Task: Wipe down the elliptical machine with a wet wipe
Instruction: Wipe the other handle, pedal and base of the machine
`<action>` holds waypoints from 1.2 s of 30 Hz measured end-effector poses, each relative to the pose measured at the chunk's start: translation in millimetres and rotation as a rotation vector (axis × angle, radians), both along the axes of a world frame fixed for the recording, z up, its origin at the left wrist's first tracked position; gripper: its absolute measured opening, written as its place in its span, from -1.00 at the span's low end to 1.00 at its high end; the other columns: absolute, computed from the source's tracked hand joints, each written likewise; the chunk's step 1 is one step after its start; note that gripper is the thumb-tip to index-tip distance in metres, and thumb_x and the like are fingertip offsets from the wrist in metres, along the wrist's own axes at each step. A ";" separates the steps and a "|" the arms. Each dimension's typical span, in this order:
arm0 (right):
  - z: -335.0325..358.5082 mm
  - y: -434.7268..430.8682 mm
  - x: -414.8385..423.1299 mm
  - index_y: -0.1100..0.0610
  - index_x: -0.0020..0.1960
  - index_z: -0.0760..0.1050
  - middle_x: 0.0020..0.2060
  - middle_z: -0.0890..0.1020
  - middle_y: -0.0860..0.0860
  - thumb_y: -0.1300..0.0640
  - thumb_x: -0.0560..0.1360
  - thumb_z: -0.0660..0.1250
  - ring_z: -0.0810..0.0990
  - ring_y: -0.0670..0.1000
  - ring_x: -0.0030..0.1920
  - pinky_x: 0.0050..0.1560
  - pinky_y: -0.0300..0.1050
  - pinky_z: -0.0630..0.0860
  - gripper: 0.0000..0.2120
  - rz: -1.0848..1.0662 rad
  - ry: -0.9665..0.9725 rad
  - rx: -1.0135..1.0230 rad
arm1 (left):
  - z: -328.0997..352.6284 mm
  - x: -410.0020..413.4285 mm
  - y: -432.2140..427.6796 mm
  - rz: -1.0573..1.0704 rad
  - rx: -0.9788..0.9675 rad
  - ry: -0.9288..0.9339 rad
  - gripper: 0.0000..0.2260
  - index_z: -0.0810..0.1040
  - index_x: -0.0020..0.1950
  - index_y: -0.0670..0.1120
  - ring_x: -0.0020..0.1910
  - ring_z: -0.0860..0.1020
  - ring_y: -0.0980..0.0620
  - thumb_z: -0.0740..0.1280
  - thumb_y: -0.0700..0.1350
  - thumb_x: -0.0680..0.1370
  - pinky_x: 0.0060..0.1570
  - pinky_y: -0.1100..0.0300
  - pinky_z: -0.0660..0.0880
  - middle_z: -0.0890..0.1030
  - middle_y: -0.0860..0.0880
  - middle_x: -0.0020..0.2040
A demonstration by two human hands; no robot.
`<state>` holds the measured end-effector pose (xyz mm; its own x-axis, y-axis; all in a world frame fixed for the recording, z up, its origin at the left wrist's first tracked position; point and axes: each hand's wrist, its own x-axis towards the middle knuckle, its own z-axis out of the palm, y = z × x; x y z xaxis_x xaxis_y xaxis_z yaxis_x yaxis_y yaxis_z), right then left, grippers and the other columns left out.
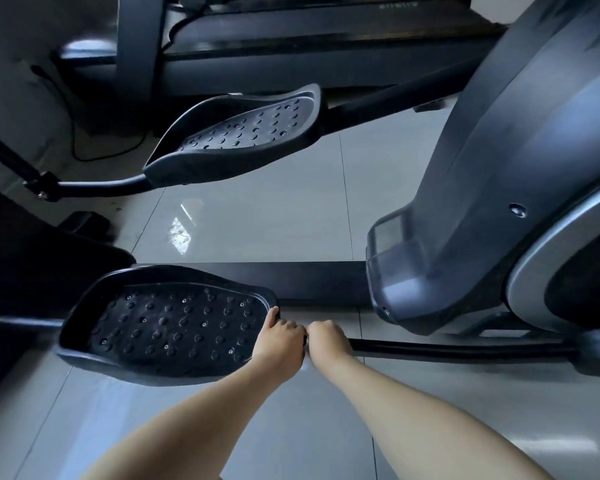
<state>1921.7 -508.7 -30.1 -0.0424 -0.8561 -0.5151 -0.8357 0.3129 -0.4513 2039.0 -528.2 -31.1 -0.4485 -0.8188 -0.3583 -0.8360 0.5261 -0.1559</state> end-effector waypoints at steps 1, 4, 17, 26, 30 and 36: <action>-1.2 2.3 -2.3 0.11 -0.04 0.47 -0.10 0.50 0.10 0.29 0.51 0.28 0.57 0.17 0.06 -0.09 -0.16 0.36 -0.90 0.017 0.013 -0.013 | 0.9 -2.8 0.9 0.004 -0.004 0.001 -0.80 0.56 0.10 -0.04 0.12 0.53 -0.09 0.16 -0.06 0.62 0.55 -0.05 -0.07 0.60 -0.01 0.02; -10.1 12.0 -25.4 0.06 -0.01 0.41 -0.08 0.45 0.11 0.25 0.58 0.24 0.45 0.16 -0.05 0.00 -0.08 0.43 -0.90 0.010 0.017 -0.065 | -3.1 -17.4 3.5 -0.024 0.031 0.061 -0.76 0.55 0.19 -0.01 0.18 0.49 -0.09 0.14 0.00 0.65 0.48 -0.12 0.03 0.59 0.00 0.12; -10.1 91.7 -220.8 0.10 -0.08 0.53 -0.10 0.47 0.08 0.17 0.55 0.30 0.49 0.17 -0.04 -0.03 -0.15 0.46 -0.95 -0.439 0.177 0.038 | -31.2 -167.4 23.0 -0.321 0.199 0.233 -0.73 0.47 0.35 0.04 0.27 0.41 -0.11 0.14 0.02 0.68 0.28 0.03 0.34 0.56 -0.04 0.23; -9.3 137.6 -314.8 0.00 0.55 0.37 0.54 0.35 0.01 0.25 0.65 0.13 0.31 0.10 0.50 0.40 -0.06 0.35 -0.51 -0.551 0.281 -0.058 | -49.4 -202.4 34.4 -0.262 0.229 0.225 -0.49 0.30 0.54 0.13 0.38 0.33 -0.06 0.20 -0.23 0.63 0.10 0.06 0.52 0.45 -0.01 0.32; -8.4 144.6 -343.0 0.08 0.54 0.37 0.57 0.32 -0.02 0.27 0.65 0.17 0.35 0.05 0.50 0.38 -0.12 0.33 -0.53 -0.650 0.295 -0.066 | -49.8 -202.3 30.7 -0.273 0.235 0.271 -0.50 0.28 0.56 0.15 0.39 0.31 -0.03 0.20 -0.21 0.66 0.11 0.07 0.54 0.46 0.01 0.34; -9.7 123.1 -307.0 0.18 0.45 0.46 0.42 0.50 0.14 0.06 0.63 0.27 0.46 0.16 0.39 0.32 -0.06 0.45 -0.58 -0.603 0.298 -0.016 | -52.1 -190.5 31.7 -0.254 0.250 0.363 -0.50 0.29 0.59 0.11 0.46 0.25 0.00 0.18 -0.22 0.66 0.25 0.11 0.48 0.45 0.07 0.44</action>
